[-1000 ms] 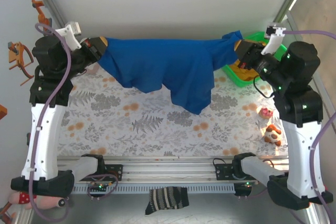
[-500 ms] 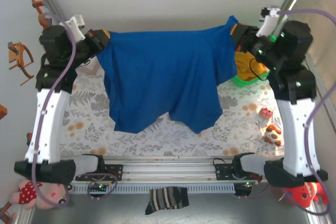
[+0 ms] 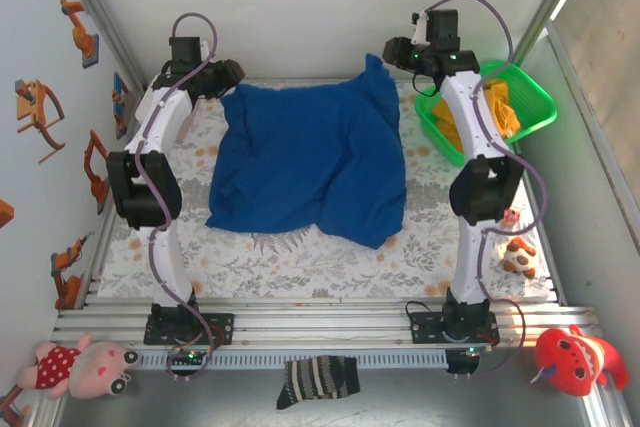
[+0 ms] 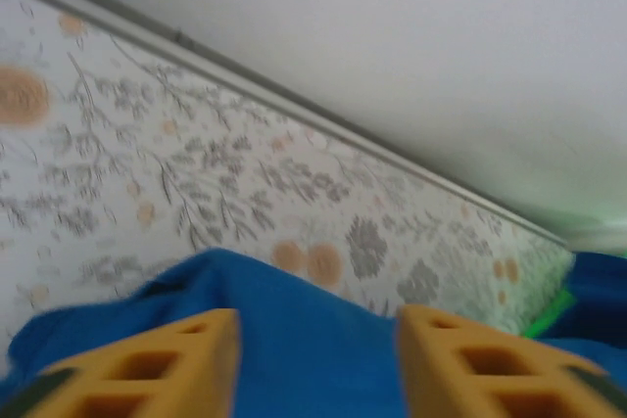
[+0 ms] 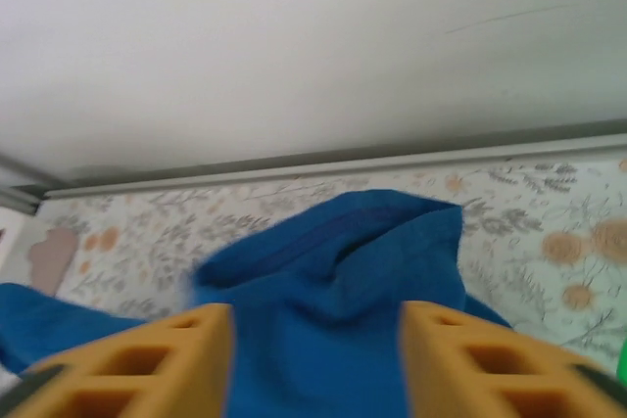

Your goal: Fold the inside-out t-shirt

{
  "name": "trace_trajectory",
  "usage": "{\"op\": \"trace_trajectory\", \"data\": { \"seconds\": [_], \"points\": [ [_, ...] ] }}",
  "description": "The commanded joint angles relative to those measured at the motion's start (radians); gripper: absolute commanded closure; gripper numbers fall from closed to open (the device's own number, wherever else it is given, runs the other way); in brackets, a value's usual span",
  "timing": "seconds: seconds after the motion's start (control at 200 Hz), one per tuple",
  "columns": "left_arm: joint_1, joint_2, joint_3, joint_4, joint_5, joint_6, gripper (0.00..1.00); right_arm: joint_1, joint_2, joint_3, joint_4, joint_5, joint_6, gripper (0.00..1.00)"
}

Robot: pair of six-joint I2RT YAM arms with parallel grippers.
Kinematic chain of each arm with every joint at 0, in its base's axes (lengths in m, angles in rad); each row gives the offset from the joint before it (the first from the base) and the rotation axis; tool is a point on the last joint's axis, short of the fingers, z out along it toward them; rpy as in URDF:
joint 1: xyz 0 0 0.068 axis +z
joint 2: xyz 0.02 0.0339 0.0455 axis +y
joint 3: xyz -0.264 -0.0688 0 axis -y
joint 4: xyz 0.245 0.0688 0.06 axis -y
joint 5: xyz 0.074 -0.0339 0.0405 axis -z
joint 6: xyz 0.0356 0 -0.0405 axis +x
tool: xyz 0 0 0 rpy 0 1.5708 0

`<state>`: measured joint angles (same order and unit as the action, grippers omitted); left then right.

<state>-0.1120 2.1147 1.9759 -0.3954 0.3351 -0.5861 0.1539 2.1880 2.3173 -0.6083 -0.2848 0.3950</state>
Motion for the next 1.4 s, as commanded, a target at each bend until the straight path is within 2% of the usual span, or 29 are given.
{"op": "trace_trajectory", "data": {
  "seconds": [0.0, 0.08, 0.18, 0.35, 0.496, 0.616, 0.691, 0.841, 1.031, 1.262, 1.392],
  "points": [
    [0.027, -0.011, 0.113, -0.043, -0.028, 0.032, 0.35, -0.010, -0.047, 0.080, -0.073, 0.002, 0.012, 0.44],
    [0.031, -0.043, 0.096, -0.061, -0.038, 0.036, 0.28, -0.010, -0.151, -0.081, -0.020, -0.027, 0.043, 0.44],
    [0.031, -0.135, -0.008, -0.080, -0.042, 0.039, 0.26, -0.008, -0.335, -0.367, 0.065, -0.037, 0.094, 0.46],
    [0.024, -0.404, -0.402, -0.112, -0.101, 0.009, 0.26, 0.022, -0.654, -0.840, 0.114, -0.013, 0.157, 0.45],
    [-0.017, -0.664, -0.755, -0.161, -0.242, 0.000, 0.26, 0.119, -0.866, -1.135, 0.031, 0.096, 0.192, 0.44],
    [-0.090, -0.813, -0.943, -0.259, -0.405, 0.004, 0.28, 0.203, -0.991, -1.303, -0.056, 0.163, 0.253, 0.42],
    [-0.126, -0.863, -1.031, -0.284, -0.471, -0.013, 0.32, 0.255, -1.045, -1.389, -0.076, 0.186, 0.312, 0.41],
    [-0.182, -0.837, -1.110, -0.292, -0.593, -0.015, 0.37, 0.310, -1.083, -1.511, -0.061, 0.198, 0.394, 0.40],
    [-0.284, -0.709, -1.074, -0.277, -0.746, 0.039, 0.39, 0.321, -1.080, -1.543, -0.055, 0.184, 0.413, 0.40],
    [-0.331, -0.571, -1.045, -0.247, -0.830, 0.068, 0.39, 0.320, -1.080, -1.551, -0.050, 0.182, 0.411, 0.39],
    [-0.331, -0.515, -1.042, -0.230, -0.850, 0.077, 0.44, 0.320, -1.083, -1.567, -0.029, 0.164, 0.412, 0.39]
  ]
}}
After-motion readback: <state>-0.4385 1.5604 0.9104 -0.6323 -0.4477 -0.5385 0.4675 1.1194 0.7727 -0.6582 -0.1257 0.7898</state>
